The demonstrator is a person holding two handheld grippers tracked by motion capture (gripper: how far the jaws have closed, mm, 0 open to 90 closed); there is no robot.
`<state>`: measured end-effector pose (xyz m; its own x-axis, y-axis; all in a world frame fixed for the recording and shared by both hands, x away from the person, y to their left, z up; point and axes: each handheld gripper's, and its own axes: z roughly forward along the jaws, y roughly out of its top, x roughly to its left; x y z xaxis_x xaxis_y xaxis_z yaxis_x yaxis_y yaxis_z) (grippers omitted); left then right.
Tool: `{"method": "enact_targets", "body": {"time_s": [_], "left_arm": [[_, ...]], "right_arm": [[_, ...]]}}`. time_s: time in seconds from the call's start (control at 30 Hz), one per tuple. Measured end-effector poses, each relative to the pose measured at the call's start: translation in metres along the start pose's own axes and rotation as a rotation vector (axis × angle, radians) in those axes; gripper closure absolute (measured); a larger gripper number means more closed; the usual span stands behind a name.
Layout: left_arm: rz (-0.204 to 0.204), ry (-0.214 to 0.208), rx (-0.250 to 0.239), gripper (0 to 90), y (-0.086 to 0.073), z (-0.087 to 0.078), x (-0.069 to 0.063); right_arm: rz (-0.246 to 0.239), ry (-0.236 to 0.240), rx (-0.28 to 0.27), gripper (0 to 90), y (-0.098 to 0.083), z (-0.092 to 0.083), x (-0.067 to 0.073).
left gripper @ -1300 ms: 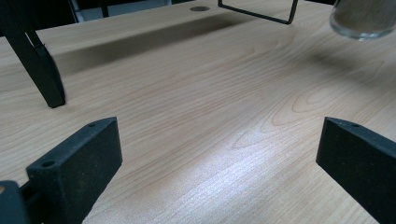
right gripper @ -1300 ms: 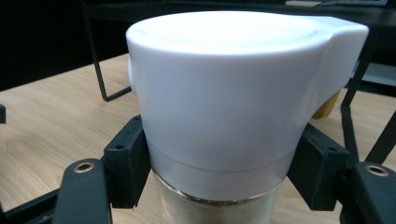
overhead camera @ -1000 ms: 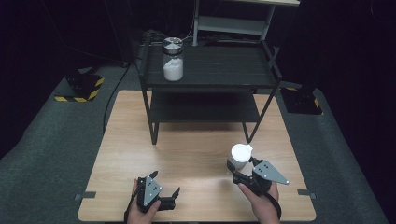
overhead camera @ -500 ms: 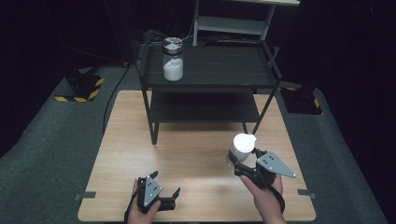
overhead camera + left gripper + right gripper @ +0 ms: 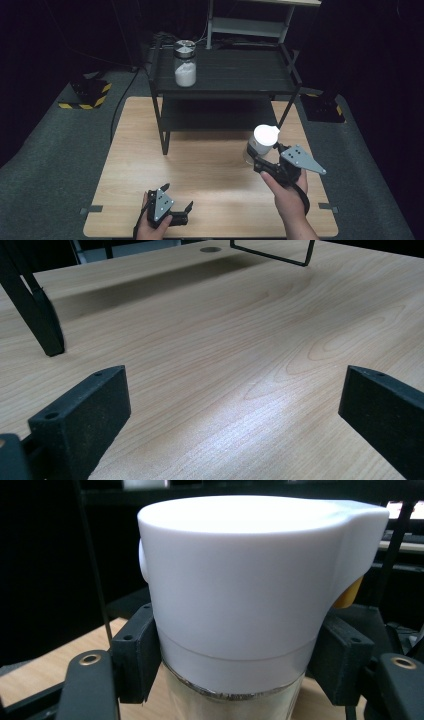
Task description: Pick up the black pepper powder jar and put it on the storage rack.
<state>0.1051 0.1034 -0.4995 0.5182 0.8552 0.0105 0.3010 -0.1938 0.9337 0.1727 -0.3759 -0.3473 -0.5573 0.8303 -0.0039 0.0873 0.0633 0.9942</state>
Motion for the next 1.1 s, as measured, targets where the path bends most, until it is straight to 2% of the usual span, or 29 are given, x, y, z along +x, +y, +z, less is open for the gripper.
{"method": "enact_targets", "body": {"time_s": [0.33,0.7,1.1], "left_arm": [[0.004,-0.003,0.0,0.4,0.0,0.0,0.0],[0.002,-0.005,-0.002,0.4,0.0,0.0,0.001],[-0.008,-0.009,-0.006,0.3,-0.001,0.0,0.002]], "right_arm": [[-0.012,-0.021,-0.019,30.5,0.031,0.009,-0.001],[-0.037,-0.03,-0.038,30.4,0.055,0.014,0.002],[-0.028,-0.05,-0.057,30.5,0.086,0.028,0.002]]}}
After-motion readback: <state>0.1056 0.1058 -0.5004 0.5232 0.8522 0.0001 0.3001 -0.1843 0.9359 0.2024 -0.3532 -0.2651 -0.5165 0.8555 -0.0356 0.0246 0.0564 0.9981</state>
